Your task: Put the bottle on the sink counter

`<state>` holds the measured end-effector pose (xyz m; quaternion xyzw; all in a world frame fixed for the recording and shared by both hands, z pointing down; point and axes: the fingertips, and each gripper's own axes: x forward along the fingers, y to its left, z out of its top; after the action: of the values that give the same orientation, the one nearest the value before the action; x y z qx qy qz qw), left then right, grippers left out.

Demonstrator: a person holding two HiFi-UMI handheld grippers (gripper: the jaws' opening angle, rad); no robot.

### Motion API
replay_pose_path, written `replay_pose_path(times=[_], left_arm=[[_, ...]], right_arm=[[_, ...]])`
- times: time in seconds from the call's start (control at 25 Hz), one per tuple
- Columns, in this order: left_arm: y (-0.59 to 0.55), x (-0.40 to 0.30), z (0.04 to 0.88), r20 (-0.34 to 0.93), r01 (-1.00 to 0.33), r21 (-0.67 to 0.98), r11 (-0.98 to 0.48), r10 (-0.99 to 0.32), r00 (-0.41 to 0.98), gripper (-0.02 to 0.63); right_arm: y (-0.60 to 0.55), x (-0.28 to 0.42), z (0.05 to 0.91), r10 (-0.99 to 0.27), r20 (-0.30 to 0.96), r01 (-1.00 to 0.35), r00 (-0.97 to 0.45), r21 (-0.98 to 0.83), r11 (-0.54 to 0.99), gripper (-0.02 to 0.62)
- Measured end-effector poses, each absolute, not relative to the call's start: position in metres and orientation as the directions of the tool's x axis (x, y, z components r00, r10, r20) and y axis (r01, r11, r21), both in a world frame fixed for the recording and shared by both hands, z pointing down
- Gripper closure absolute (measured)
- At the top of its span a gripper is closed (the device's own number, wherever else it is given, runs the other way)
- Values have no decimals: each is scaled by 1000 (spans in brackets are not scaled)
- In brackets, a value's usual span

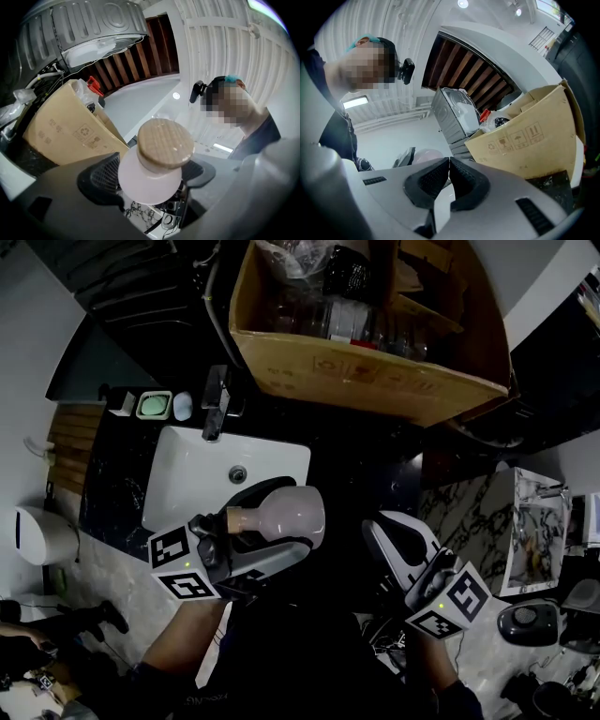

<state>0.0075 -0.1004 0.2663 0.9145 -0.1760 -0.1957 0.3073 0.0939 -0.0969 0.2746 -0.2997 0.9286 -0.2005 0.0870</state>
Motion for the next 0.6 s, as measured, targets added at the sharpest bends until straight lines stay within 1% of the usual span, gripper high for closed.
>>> replay_pose_path(times=[0.6], left_arm=[[-153, 0, 295, -195, -202, 646, -736, -415, 889, 219]], right_arm=[[-130, 81, 288, -652, -26, -565, -758, -472, 676, 569]])
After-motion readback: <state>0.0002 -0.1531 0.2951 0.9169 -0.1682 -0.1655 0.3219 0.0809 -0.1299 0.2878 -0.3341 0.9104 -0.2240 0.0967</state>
